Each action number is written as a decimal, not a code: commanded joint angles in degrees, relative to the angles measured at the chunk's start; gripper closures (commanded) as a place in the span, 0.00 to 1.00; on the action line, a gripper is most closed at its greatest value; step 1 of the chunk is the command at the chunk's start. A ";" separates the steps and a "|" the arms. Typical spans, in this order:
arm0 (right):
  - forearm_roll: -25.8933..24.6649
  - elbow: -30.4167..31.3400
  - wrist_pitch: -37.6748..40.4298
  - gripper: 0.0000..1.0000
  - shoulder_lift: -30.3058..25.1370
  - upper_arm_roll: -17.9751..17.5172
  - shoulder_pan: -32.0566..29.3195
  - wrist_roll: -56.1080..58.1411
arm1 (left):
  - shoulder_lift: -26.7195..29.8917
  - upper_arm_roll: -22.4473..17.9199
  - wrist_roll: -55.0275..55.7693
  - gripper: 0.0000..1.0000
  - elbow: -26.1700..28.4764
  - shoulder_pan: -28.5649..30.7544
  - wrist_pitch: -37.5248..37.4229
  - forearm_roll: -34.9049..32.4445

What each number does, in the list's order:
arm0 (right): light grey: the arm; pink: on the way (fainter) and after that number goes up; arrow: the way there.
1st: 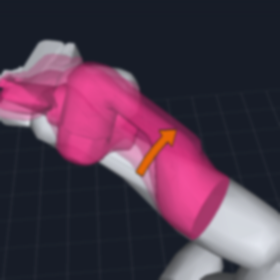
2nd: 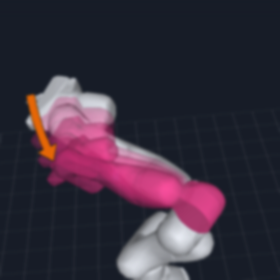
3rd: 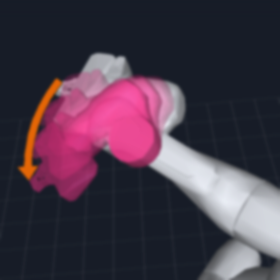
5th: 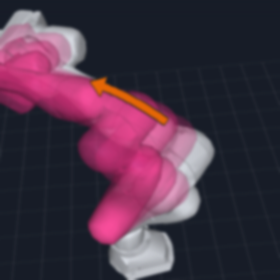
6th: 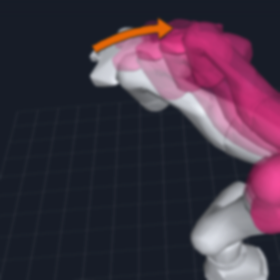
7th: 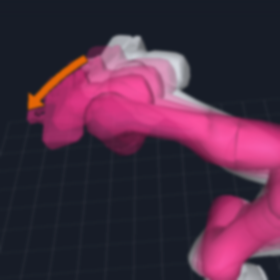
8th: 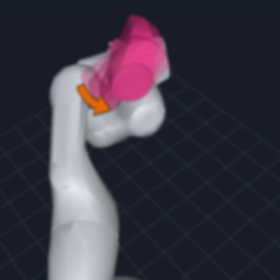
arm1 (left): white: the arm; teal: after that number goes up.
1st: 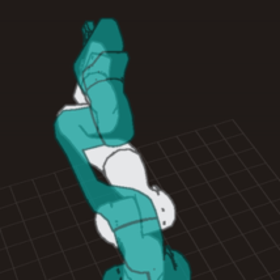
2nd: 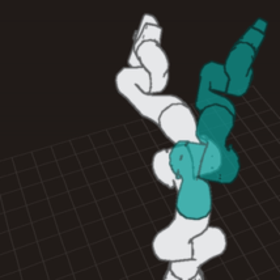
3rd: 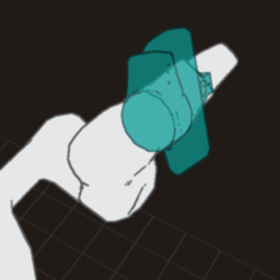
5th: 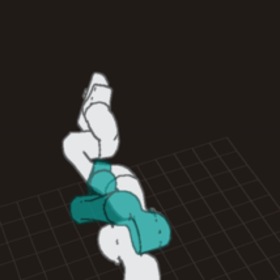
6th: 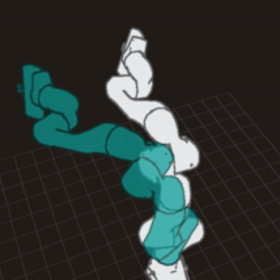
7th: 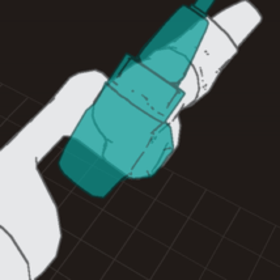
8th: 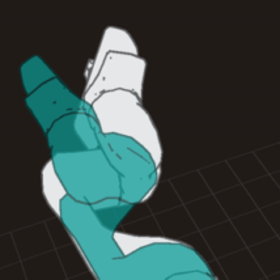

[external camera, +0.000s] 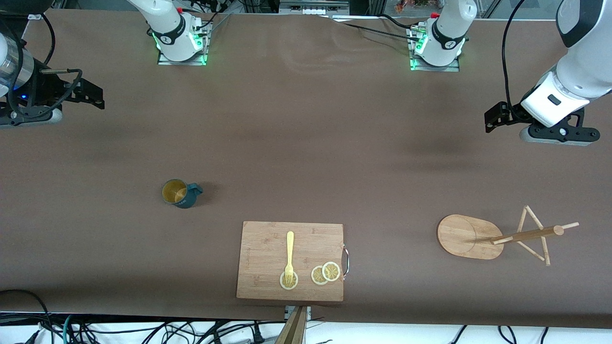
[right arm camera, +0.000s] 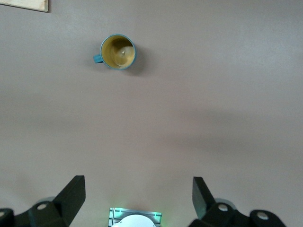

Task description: Pass cup and hang on rack

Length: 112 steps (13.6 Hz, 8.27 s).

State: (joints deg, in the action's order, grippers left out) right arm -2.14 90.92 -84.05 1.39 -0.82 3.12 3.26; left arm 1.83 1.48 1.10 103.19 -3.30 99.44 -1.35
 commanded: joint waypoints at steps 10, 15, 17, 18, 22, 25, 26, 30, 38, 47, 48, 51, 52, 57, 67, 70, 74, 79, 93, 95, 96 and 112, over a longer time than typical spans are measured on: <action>-0.67 0.48 -0.06 0.00 0.81 -1.02 -1.27 -0.01 | -0.51 0.37 0.57 0.00 -2.03 -0.30 -1.18 -1.19; -0.67 1.97 -0.58 0.00 0.46 -1.11 -1.18 -0.09 | -0.51 0.37 0.57 0.00 -2.03 -0.30 -1.18 -1.19; -0.67 3.02 -1.46 0.00 0.54 -1.11 -1.18 -0.36 | -0.60 0.37 0.57 0.00 -2.03 -0.30 -1.09 -1.19; -0.67 4.42 -2.68 0.00 0.54 -1.11 -1.18 -0.44 | -0.51 0.37 0.57 0.00 -2.03 -0.30 -1.18 -1.19; -0.67 14.25 -14.61 0.00 0.98 -1.11 -1.18 -0.80 | -0.60 0.46 0.57 0.00 -2.03 -0.30 -1.18 -1.19; -0.32 15.43 -22.53 0.00 7.02 -1.11 -1.18 -0.89 | -0.60 0.46 0.57 0.00 -2.03 -0.30 -1.18 -1.19; -0.32 15.34 -25.52 0.00 9.13 -1.11 -1.10 -0.97 | -0.51 0.46 0.57 0.00 -2.03 -0.30 -1.09 -1.19; -0.32 10.96 -35.03 0.00 19.94 -1.29 0.04 -0.80 | -0.51 0.46 0.57 0.00 -2.03 -0.30 -1.18 -1.19; -0.14 6.72 -38.64 0.06 30.07 -1.37 1.10 -0.97 | -0.60 0.46 0.57 0.00 -2.03 -0.30 -1.18 -1.19; -0.05 6.28 -38.73 1.00 31.66 -1.38 1.80 -1.23 | -0.60 0.46 0.57 0.00 -2.03 -0.30 -1.09 -1.19; -0.05 6.20 -38.73 1.00 31.66 -1.38 1.89 -2.37 | -0.60 0.46 0.57 0.00 -2.03 -0.22 -1.09 -1.19; 0.03 5.85 -38.55 1.00 31.66 -1.38 3.30 -5.01 | -0.60 0.46 0.57 0.00 -2.03 -0.21 -1.09 -1.19; 0.64 5.32 -38.38 1.00 31.57 -1.46 3.65 -6.32 | -0.51 0.46 0.57 0.00 -2.03 -0.21 -1.18 -1.19; 3.20 -0.03 -33.82 1.00 32.27 -1.46 10.93 -20.19 | -0.60 0.46 0.57 0.00 -2.03 -0.21 -1.09 -1.19; 9.70 -16.81 -31.60 1.00 42.89 -1.46 32.98 -57.01 | -0.51 0.46 0.57 0.00 -2.03 -0.21 -1.09 -1.19; 9.70 -20.69 -34.33 1.00 45.89 -1.46 38.00 -63.10 | -0.51 0.46 0.57 0.00 -2.03 -0.21 -1.09 -1.19; 9.79 -21.05 -40.73 0.98 48.43 -1.46 43.98 -69.95 | -0.51 0.81 0.66 0.00 -2.03 -0.30 -1.18 -1.19; 9.70 -23.16 -44.27 0.96 51.17 -1.46 47.15 -74.44 | -0.51 0.81 0.66 0.00 -2.03 -0.30 -1.18 -1.19; 9.70 -24.39 -38.92 0.37 47.75 -0.50 45.15 -74.98 | -4.37 1.25 -0.31 0.00 -5.18 -0.74 -6.08 -0.32; 9.79 -24.48 -35.06 0.30 45.12 -1.11 41.55 -72.71 | -6.05 1.34 -1.27 0.00 -5.54 -0.48 -10.22 2.39; 9.88 -24.48 -32.51 0.29 43.54 -1.11 40.14 -70.34 | -6.14 1.34 -1.97 0.00 -5.54 -0.48 -11.01 4.84; 12.08 -6.15 -9.73 0.01 13.94 4.93 19.82 -25.35 | -18.96 2.04 -75.75 0.00 14.66 -0.21 17.71 41.57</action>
State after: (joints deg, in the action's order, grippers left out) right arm 9.55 73.64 -93.29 25.61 1.77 22.90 -27.02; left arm -16.30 3.44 -64.28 115.33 -3.70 114.42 34.29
